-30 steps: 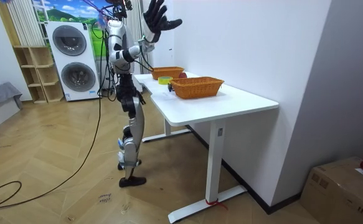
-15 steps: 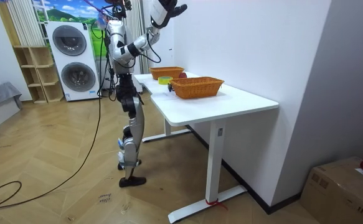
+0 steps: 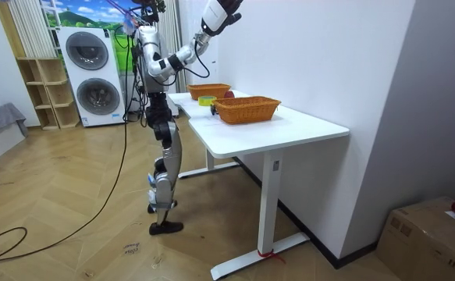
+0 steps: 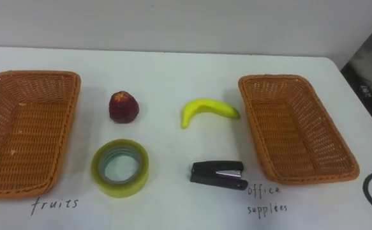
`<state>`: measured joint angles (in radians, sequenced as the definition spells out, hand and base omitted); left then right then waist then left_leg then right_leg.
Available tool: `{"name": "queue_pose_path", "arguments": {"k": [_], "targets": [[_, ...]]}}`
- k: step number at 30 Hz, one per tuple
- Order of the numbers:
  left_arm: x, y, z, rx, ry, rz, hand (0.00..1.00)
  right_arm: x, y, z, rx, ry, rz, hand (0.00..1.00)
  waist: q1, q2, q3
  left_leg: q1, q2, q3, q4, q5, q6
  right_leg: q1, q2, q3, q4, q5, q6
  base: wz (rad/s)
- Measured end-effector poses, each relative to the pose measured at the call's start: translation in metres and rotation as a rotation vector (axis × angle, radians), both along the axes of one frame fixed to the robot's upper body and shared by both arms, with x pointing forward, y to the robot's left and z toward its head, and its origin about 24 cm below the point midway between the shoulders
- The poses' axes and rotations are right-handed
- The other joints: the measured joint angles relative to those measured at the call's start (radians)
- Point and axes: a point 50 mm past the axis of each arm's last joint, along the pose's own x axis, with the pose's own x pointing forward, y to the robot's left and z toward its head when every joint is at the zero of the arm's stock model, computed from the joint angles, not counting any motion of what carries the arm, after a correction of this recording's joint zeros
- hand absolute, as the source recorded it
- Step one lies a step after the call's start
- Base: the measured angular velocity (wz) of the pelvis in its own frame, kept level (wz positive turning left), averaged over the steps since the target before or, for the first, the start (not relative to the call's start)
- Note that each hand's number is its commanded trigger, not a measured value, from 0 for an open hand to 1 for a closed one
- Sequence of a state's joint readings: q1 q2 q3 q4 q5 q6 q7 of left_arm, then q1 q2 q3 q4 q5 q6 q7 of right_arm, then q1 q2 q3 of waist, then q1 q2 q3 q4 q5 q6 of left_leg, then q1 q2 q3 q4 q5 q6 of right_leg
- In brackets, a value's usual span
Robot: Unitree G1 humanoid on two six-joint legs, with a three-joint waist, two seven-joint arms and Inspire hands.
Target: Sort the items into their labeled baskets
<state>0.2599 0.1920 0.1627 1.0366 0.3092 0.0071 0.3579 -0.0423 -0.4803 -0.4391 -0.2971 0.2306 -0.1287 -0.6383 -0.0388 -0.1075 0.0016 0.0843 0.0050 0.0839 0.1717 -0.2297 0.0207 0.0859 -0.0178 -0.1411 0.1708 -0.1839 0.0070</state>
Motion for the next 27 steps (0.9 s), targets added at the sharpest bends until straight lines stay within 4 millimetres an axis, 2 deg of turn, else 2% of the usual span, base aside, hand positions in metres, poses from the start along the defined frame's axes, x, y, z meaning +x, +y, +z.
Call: {"name": "queue_pose_path", "arguments": {"k": [10,16,18,23,27], "targets": [[0.002,0.004,0.001,-0.007,0.004,-0.019,0.0,0.014,0.03,0.001,-0.12,0.058,0.165,0.0,0.037,-0.019,0.0091,0.005,0.0,-0.002,0.004,0.0,-0.001,0.01,0.0,-0.002,0.001,0.0,0.0,0.0],[-0.001,0.004,0.001,-0.008,0.013,-0.018,0.0,0.017,0.034,0.002,-0.168,0.085,0.194,0.0,0.046,-0.015,0.0082,-0.003,0.0,-0.005,0.007,0.0,-0.001,0.009,-0.001,-0.008,0.0,0.0,-0.001,0.03],[-0.003,0.004,0.001,-0.006,0.019,-0.015,0.0,0.02,0.041,-0.001,-0.223,0.12,0.218,0.0,0.044,-0.009,0.0032,-0.003,0.0,-0.004,0.007,0.0,-0.001,0.009,0.0,-0.001,0.0,0.0,-0.001,0.0],[0.003,0.005,0.001,-0.002,0.007,-0.027,0.0,0.03,0.059,-0.011,-0.301,0.218,0.317,0.0,0.045,-0.002,0.0004,-0.003,0.0,-0.004,0.009,0.0,-0.001,0.01,-0.001,0.0,0.0,0.0,-0.001,0.0],[0.003,0.004,0.001,-0.003,0.009,-0.031,0.0,0.035,0.067,-0.018,-0.334,0.283,0.387,0.0,0.046,-0.005,-0.0005,-0.001,0.0,-0.004,0.01,0.0,-0.001,0.013,-0.001,0.002,0.0,0.0,-0.001,0.0]]}}
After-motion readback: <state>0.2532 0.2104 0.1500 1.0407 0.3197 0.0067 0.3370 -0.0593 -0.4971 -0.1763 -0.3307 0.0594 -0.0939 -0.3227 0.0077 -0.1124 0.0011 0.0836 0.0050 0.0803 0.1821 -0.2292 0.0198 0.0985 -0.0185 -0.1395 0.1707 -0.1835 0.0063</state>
